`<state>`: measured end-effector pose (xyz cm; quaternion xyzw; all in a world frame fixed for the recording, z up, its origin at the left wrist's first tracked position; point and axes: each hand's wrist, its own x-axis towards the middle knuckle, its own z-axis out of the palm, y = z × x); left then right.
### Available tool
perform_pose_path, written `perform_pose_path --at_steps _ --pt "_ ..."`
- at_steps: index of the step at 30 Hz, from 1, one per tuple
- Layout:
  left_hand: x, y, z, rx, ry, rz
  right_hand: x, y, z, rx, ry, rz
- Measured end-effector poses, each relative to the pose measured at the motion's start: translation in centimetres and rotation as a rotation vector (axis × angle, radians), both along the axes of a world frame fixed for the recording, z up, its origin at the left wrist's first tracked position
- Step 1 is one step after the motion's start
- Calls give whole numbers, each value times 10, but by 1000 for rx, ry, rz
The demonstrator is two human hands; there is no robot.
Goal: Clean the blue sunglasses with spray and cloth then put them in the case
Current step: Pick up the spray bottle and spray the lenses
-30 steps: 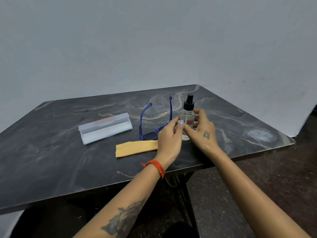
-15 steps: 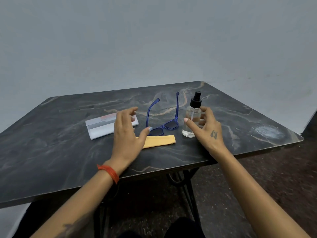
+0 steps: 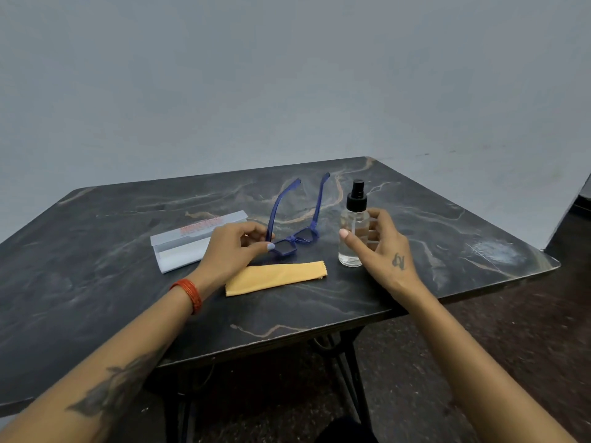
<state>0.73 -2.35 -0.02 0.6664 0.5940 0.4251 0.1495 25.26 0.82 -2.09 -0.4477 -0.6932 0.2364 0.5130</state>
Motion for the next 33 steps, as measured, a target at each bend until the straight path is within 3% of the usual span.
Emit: perform_pose_path --at_steps 7,13,23,33 --pt "-5 11 -3 266 41 67 -5 1 6 -83 80 127" --pt "-15 17 -3 396 -40 86 -23 18 28 -261 368 279" --pt "-22 24 -5 439 -84 142 -55 39 47 -492 507 757" --pt "-21 23 -4 443 -35 134 -55 38 37 -585 564 990"
